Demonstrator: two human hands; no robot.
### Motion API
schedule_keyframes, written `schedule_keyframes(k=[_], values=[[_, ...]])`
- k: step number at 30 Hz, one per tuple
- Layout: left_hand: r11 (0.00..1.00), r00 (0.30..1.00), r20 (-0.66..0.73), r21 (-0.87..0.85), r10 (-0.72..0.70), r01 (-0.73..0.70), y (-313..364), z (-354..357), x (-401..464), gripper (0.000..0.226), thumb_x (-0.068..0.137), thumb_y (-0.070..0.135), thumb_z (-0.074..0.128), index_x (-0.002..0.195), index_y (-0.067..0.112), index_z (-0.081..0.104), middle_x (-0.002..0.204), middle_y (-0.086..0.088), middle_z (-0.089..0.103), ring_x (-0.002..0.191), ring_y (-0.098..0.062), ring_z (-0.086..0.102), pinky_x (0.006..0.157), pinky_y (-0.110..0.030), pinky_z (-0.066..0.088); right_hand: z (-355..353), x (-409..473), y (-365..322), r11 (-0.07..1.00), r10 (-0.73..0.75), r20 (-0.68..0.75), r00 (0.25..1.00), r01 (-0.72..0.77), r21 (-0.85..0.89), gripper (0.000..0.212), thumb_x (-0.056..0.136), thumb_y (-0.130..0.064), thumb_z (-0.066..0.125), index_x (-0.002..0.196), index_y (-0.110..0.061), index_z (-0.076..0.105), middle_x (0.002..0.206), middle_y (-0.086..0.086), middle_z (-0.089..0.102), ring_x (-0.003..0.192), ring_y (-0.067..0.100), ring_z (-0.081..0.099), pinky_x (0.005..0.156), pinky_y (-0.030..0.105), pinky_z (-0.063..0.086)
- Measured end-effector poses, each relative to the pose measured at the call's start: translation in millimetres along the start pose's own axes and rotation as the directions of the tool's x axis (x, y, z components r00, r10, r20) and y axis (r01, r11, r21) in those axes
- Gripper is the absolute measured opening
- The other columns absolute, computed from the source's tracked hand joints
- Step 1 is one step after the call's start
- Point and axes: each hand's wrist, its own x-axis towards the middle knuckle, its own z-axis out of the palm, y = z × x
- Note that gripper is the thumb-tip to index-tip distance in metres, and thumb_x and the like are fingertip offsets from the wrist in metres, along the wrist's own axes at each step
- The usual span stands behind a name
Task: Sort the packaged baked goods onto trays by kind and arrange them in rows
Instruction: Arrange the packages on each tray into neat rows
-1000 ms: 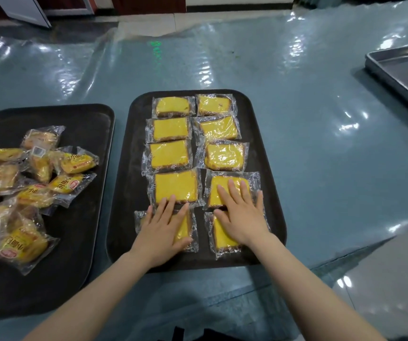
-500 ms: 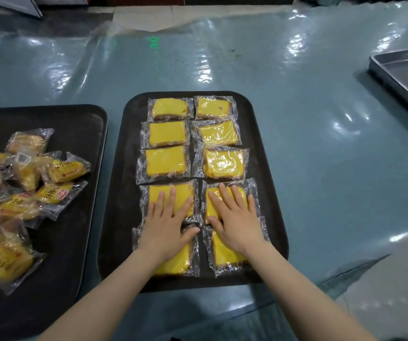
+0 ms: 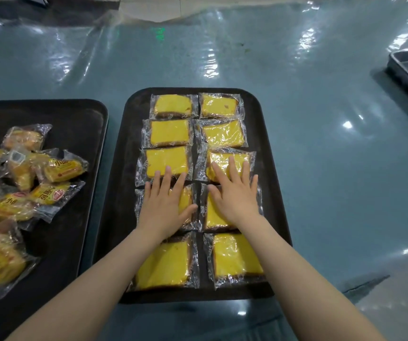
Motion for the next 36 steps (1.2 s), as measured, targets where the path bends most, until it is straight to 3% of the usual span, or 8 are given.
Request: schedule_keyframes(k=[3,8,12,17,22,31,36], values=[[0.999,0.999,0.041,0.021,-0.027,0.026,-1.0,1.2,13.9,0.084,0.081,0.075,0.016,0.147,0.034,-0.016,0.154,-0.004,-0.025,0.143,-0.030,-0.018,0.113,-0.055,-0.003,-1.1,14.7,2.4,0.998,-0.038,0.073,0.997,0.042,-0.049,0.058,0.096,-0.060,0.024,0.150,-0.043,0.008,0.161,0.000,-0.009,0.143,0.035,-0.020,0.113,0.060,-0.007],[1.000,0.999,0.044,0.014,-0.011,0.010,-2.0,2.2,11.2,0.083,0.079,0.075,0.011,0.149,0.034,-0.005,0.158,-0.004,-0.015,0.144,-0.029,-0.012,0.113,-0.055,-0.001,-6.6,15.7,20.0,0.995,-0.094,0.035,0.995,0.094,0.019,0.046,0.094,-0.060,0.030,0.138,-0.047,0.034,0.161,-0.007,0.006,0.146,0.028,-0.009,0.112,0.062,-0.007],[1.000,1.000,0.013,-0.015,-0.001,0.001,-0.6,-2.4,10.6,0.081,0.081,0.072,0.014,0.149,0.032,0.001,0.158,-0.003,-0.014,0.144,-0.029,-0.013,0.113,-0.053,-0.004,-9.6,20.4,15.2,0.995,-0.080,-0.016,0.997,0.081,0.058,0.041,0.095,-0.055,0.034,0.132,-0.042,0.044,0.160,-0.005,0.010,0.147,0.026,-0.007,0.113,0.059,-0.007],[1.000,1.000,-0.004,-0.023,0.000,0.000,-0.9,-15.0,21.0,0.079,0.086,0.069,0.020,0.149,0.030,-0.009,0.154,-0.002,-0.024,0.143,-0.026,-0.018,0.113,-0.048,-0.008,-17.0,61.1,4.6,0.998,-0.049,-0.068,0.997,0.051,0.032,0.053,0.099,-0.050,0.029,0.149,-0.036,0.018,0.161,0.000,-0.001,0.146,0.027,-0.010,0.114,0.055,-0.002],[0.997,0.999,-0.039,-0.073,0.005,-0.008,-12.2,-30.9,29.1,0.077,0.090,0.064,0.027,0.150,0.027,-0.005,0.157,-0.003,-0.015,0.144,-0.021,-0.016,0.112,-0.040,-0.010,-17.0,101.7,3.5,0.997,-0.052,0.045,0.998,0.054,-0.049,0.059,0.097,-0.060,0.021,0.151,-0.041,0.005,0.161,0.002,-0.006,0.145,0.035,-0.013,0.114,0.058,-0.004],[0.973,0.998,-0.034,-0.226,-0.045,0.036,-31.2,-44.0,16.5,0.072,0.094,0.053,0.036,0.151,0.026,0.002,0.159,-0.003,-0.009,0.145,-0.018,-0.011,0.112,-0.036,-0.008,-23.7,104.0,-7.6,0.994,0.069,0.076,0.995,-0.062,-0.094,0.063,0.095,-0.061,0.023,0.151,-0.038,0.004,0.161,0.005,-0.005,0.142,0.046,-0.010,0.112,0.065,0.000],[0.964,0.991,-0.100,-0.259,-0.090,0.061,-56.0,-50.8,-5.4,0.071,0.095,0.050,0.038,0.151,0.025,0.003,0.160,-0.001,-0.003,0.145,-0.015,-0.008,0.111,-0.035,-0.007,-18.7,87.2,-62.1,0.990,-0.132,-0.003,0.991,0.131,-0.051,0.061,0.098,-0.054,0.024,0.152,-0.028,0.013,0.161,0.003,0.004,0.147,0.031,-0.004,0.115,0.056,0.004]])
